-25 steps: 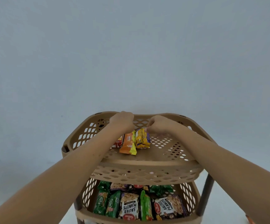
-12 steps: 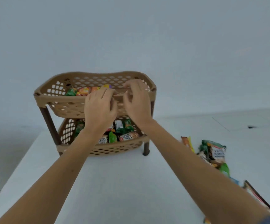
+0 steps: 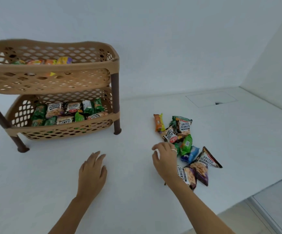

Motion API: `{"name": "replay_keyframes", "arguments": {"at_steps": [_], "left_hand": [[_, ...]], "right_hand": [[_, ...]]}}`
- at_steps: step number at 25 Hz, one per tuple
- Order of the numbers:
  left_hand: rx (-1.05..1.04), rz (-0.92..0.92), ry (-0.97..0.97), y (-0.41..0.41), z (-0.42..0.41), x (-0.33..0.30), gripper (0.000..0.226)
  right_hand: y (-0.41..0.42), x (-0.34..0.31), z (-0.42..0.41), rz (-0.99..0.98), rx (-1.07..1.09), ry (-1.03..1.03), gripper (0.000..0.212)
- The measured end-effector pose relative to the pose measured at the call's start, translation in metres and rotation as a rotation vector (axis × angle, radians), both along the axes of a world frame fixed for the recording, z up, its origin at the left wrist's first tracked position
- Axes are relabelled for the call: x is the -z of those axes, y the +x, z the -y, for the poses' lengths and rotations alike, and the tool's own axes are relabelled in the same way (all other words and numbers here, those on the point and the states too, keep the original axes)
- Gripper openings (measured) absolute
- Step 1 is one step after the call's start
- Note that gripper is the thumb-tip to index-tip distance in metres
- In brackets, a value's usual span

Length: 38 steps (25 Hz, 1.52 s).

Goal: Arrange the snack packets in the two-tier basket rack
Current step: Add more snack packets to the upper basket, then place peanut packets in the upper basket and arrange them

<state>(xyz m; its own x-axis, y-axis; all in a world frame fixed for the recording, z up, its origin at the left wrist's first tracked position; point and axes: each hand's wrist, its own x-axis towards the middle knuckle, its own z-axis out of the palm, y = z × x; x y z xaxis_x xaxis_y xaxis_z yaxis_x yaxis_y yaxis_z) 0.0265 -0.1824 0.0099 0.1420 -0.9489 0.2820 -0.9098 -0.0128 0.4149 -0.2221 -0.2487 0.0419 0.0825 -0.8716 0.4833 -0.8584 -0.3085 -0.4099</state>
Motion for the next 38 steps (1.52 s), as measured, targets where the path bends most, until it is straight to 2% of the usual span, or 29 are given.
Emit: {"name": "replay_keyframes", "arguments": {"at_steps": [3,7,10,14,16,18,21,23,25,26,28,30,32,35,37,38], "left_hand": [[-0.011,0.061,0.099,-0.007,-0.008,0.015,0.055],[-0.018,0.065,0.079,-0.006,-0.007,0.018,0.062],[-0.03,0.09,0.092,-0.006,-0.006,0.021,0.063],[-0.013,0.042,0.255,-0.027,-0.011,0.027,0.048],[0.063,-0.088,0.294,-0.054,-0.016,0.025,0.039],[0.141,-0.272,0.359,-0.084,-0.022,0.009,0.026],[0.294,-0.816,0.471,-0.12,-0.023,-0.017,0.031],[0.251,-1.078,0.45,-0.131,-0.019,-0.025,0.044],[0.125,-1.165,0.371,-0.129,-0.012,-0.024,0.046],[0.084,-1.166,0.349,-0.124,-0.009,-0.023,0.044],[0.05,-1.145,0.371,-0.11,-0.005,-0.017,0.039],[0.074,-1.145,0.416,-0.096,-0.004,-0.011,0.037],[0.108,-1.164,0.432,-0.087,-0.004,-0.006,0.037],[0.107,-1.212,0.418,-0.082,-0.004,-0.003,0.038],[0.115,-1.23,0.425,-0.083,-0.004,-0.002,0.04],[0.128,-1.247,0.434,-0.083,-0.004,-0.003,0.041]], "right_hand": [[-0.047,0.006,-0.019,-0.077,-0.025,0.007,0.008],[-0.093,0.015,-0.047,-0.183,-0.095,0.019,0.041],[-0.101,0.033,-0.069,-0.371,-0.104,0.156,0.061],[-0.08,0.041,-0.074,-0.501,-0.067,0.206,0.064],[-0.064,0.035,-0.07,-0.403,-0.016,0.212,0.058],[-0.046,0.03,-0.068,-0.146,0.038,0.26,0.046],[-0.012,0.021,-0.073,0.229,-0.012,0.25,0.028],[0.001,0.015,-0.078,0.293,-0.189,0.225,0.028],[-0.003,0.014,-0.079,0.218,-0.303,0.216,0.034],[-0.012,0.014,-0.075,0.168,-0.265,0.175,0.037],[-0.035,0.017,-0.064,0.196,0.025,0.077,0.042],[-0.06,0.016,-0.049,0.379,0.472,0.104,0.054],[-0.083,0.013,-0.032,0.59,0.792,0.215,0.073],[-0.105,0.014,-0.012,0.717,0.96,0.467,0.094],[-0.115,0.017,-0.003,0.762,0.971,0.571,0.094],[-0.119,0.019,0.0,0.783,0.967,0.59,0.088]]}}
